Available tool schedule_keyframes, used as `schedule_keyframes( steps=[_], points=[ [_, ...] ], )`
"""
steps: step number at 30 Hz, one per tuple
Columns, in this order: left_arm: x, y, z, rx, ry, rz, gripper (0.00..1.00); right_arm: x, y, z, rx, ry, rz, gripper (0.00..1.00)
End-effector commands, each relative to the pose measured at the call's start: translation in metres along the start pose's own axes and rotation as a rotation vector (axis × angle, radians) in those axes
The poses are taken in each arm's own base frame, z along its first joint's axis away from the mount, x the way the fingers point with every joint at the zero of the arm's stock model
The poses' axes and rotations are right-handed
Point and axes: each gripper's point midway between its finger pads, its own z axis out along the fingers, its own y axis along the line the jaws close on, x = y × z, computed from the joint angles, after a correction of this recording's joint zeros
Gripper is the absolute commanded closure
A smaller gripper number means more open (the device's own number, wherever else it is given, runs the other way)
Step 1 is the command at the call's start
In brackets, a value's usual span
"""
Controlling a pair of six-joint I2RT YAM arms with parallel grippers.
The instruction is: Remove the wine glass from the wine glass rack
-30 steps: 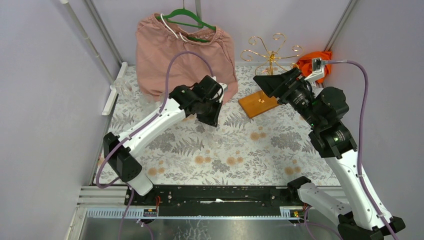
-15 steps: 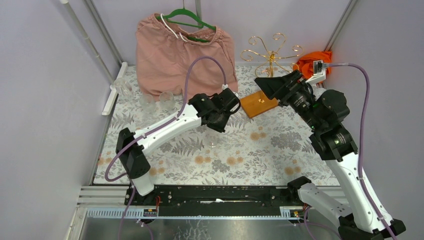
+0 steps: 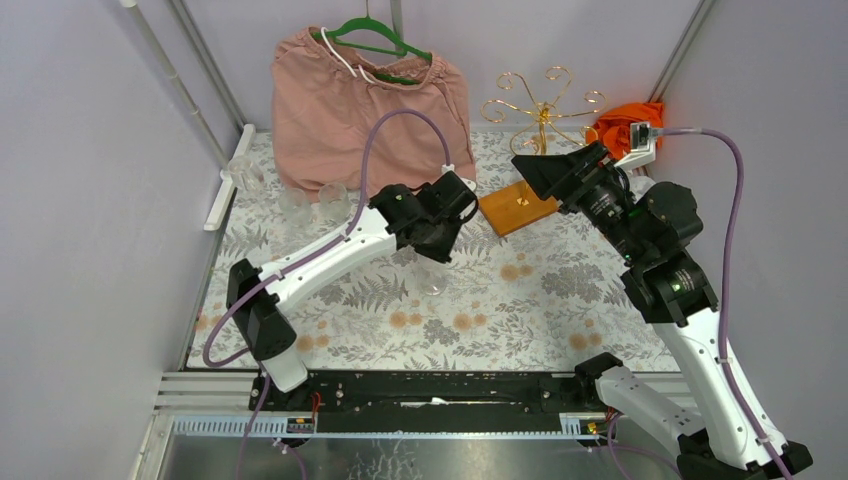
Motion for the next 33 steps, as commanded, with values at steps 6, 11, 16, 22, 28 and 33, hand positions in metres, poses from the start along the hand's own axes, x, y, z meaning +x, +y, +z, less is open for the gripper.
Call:
schedule_keyframes(
  steps=[6, 11, 16, 22, 28, 33],
  points=[
    [-0.013, -0.031, -0.022, 0.165, -0.022, 0.002, 1.0, -0.006, 0.006, 0.001, -0.014, -0.02, -0.013, 0.0],
    [-0.009, -0.026, -0.015, 0.136, -0.005, 0.006, 1.0, -0.006, 0.004, 0.001, -0.008, -0.023, -0.017, 0.0],
    [-0.006, -0.026, -0.009, 0.131, 0.012, 0.006, 1.0, -0.007, 0.004, 0.001, -0.008, -0.025, -0.021, 0.0],
    [0.002, -0.024, 0.0, 0.119, 0.045, 0.017, 1.0, -0.011, 0.004, -0.003, 0.004, -0.048, -0.028, 0.0],
    [0.01, -0.022, 0.009, 0.108, 0.069, 0.023, 1.0, -0.013, 0.003, -0.007, 0.013, -0.06, -0.034, 0.0],
    [0.017, -0.02, 0.019, 0.096, 0.097, 0.028, 1.0, -0.015, 0.003, -0.008, 0.015, -0.068, -0.031, 0.0]
  ],
)
